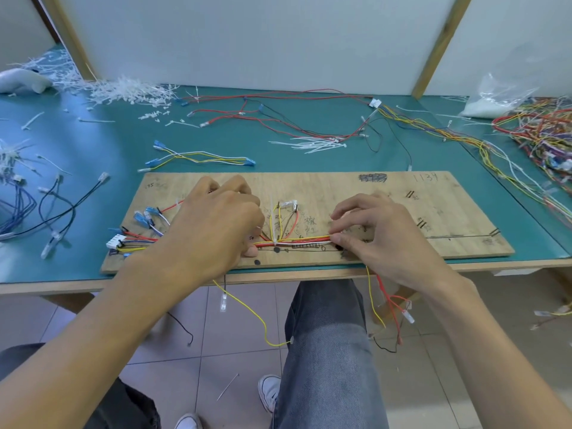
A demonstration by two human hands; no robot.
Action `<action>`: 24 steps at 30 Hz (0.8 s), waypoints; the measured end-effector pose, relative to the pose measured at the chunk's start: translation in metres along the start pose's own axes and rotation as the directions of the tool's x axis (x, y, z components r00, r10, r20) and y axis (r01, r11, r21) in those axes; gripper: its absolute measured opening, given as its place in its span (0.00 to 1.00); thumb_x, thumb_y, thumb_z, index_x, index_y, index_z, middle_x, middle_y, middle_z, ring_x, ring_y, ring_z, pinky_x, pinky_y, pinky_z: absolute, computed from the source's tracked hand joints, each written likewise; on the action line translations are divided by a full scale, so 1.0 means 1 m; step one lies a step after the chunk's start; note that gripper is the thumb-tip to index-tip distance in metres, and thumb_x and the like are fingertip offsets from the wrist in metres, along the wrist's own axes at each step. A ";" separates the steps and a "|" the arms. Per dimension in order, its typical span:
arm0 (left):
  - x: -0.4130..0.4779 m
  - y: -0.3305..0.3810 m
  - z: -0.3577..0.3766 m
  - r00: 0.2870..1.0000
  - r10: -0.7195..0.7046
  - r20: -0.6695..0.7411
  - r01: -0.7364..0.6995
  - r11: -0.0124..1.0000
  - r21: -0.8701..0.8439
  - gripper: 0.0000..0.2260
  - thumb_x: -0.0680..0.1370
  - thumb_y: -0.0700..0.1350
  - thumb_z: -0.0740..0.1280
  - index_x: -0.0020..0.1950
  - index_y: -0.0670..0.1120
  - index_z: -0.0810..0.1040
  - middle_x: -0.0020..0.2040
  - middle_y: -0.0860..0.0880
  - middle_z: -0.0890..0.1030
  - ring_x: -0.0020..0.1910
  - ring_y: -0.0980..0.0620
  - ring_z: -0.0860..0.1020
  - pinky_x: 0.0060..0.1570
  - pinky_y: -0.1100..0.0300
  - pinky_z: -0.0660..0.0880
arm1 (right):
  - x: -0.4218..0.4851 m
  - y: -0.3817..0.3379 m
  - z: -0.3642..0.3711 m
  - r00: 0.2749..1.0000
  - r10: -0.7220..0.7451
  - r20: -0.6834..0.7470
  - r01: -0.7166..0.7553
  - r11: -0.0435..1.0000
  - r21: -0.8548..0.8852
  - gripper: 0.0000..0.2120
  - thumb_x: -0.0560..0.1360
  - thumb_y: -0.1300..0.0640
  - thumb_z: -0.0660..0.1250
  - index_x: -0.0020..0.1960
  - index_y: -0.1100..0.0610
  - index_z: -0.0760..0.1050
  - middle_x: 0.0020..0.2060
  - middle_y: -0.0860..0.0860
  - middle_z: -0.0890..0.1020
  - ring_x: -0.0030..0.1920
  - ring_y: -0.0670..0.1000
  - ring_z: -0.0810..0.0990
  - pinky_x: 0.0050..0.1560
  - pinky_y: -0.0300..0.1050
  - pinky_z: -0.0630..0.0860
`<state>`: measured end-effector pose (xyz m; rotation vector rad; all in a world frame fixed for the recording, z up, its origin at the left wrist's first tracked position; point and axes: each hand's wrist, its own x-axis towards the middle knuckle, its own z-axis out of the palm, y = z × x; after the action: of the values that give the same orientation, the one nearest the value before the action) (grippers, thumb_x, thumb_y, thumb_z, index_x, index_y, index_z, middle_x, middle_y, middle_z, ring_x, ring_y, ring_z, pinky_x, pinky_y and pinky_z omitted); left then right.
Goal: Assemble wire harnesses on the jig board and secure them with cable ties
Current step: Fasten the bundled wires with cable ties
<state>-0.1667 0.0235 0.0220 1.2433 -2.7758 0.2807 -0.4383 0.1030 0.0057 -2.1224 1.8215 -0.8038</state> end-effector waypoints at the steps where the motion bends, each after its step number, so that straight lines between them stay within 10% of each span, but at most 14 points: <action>1: 0.000 0.000 0.000 1.000 -0.003 -0.001 0.003 1.000 -0.014 0.13 0.66 0.58 0.80 0.43 0.55 0.83 0.43 0.61 0.79 0.60 0.55 0.71 0.52 0.52 0.65 | 0.001 0.002 -0.002 1.000 -0.002 0.025 0.002 1.000 -0.010 0.02 0.76 0.53 0.79 0.48 0.47 0.89 0.53 0.38 0.83 0.56 0.49 0.74 0.61 0.48 0.72; 16: 0.004 -0.003 0.001 0.999 0.004 0.033 -0.003 0.999 -0.038 0.13 0.68 0.60 0.78 0.45 0.56 0.83 0.45 0.61 0.79 0.60 0.58 0.70 0.55 0.54 0.64 | -0.030 0.019 -0.008 0.996 -0.029 -0.084 0.031 0.999 0.022 0.09 0.78 0.50 0.76 0.57 0.47 0.88 0.62 0.37 0.81 0.66 0.47 0.76 0.66 0.38 0.72; 24: 0.004 -0.003 0.000 0.997 -0.008 0.072 0.014 0.997 -0.075 0.13 0.68 0.60 0.78 0.42 0.61 0.74 0.48 0.62 0.76 0.62 0.58 0.71 0.57 0.55 0.63 | 0.088 0.057 -0.015 0.920 0.337 -0.199 -0.293 0.931 0.218 0.03 0.79 0.53 0.75 0.50 0.47 0.87 0.44 0.40 0.87 0.44 0.40 0.85 0.51 0.38 0.80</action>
<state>-0.1671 0.0187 0.0229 1.2752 -2.8096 0.1309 -0.4875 0.0096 0.0115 -1.6179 2.0432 -1.1238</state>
